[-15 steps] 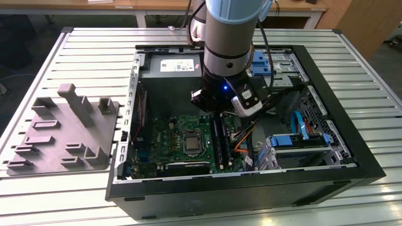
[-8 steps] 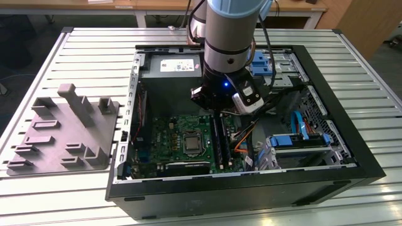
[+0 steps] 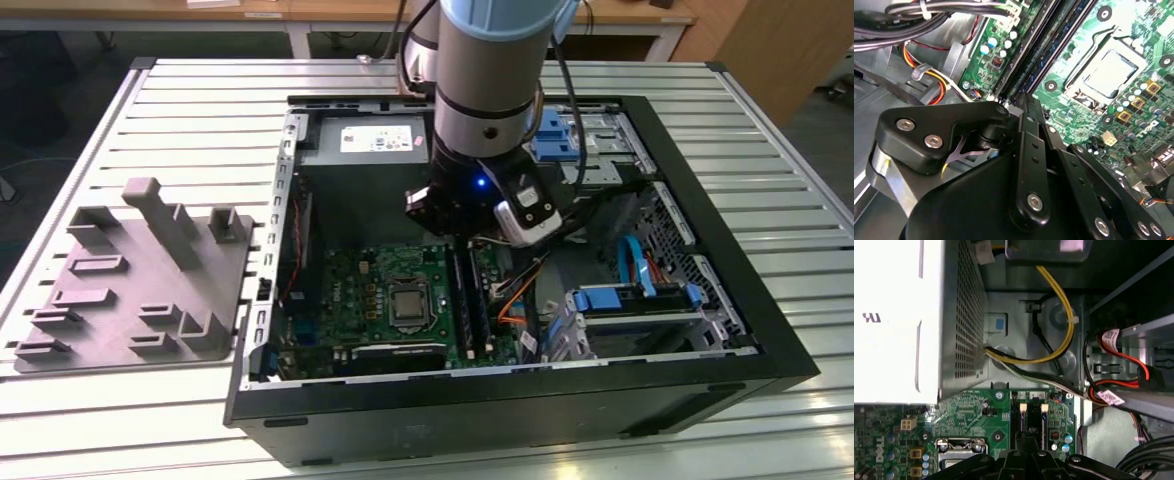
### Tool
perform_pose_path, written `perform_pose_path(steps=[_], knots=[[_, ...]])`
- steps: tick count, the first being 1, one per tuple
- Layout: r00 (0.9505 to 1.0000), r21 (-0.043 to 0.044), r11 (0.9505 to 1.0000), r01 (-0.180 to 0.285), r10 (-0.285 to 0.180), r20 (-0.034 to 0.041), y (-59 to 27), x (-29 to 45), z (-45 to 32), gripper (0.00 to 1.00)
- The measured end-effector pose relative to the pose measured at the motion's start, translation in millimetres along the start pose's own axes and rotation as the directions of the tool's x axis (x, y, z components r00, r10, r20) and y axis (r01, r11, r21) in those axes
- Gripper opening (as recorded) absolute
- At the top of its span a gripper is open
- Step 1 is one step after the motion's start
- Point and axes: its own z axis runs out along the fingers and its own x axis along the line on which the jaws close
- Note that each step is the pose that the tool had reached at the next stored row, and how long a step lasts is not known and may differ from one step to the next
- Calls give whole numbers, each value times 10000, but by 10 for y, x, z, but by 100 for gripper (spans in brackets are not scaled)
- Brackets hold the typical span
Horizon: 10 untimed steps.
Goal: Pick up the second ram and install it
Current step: 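Press down the second ram until it locks into place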
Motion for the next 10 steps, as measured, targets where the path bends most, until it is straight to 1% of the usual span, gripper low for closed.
perform_pose_path(steps=[5,10], knots=[[10000,1,10000,-1,1,1,-82,-1,-5,10],[10000,0,10000,-1,1,0,-194,-2,-11,10]])
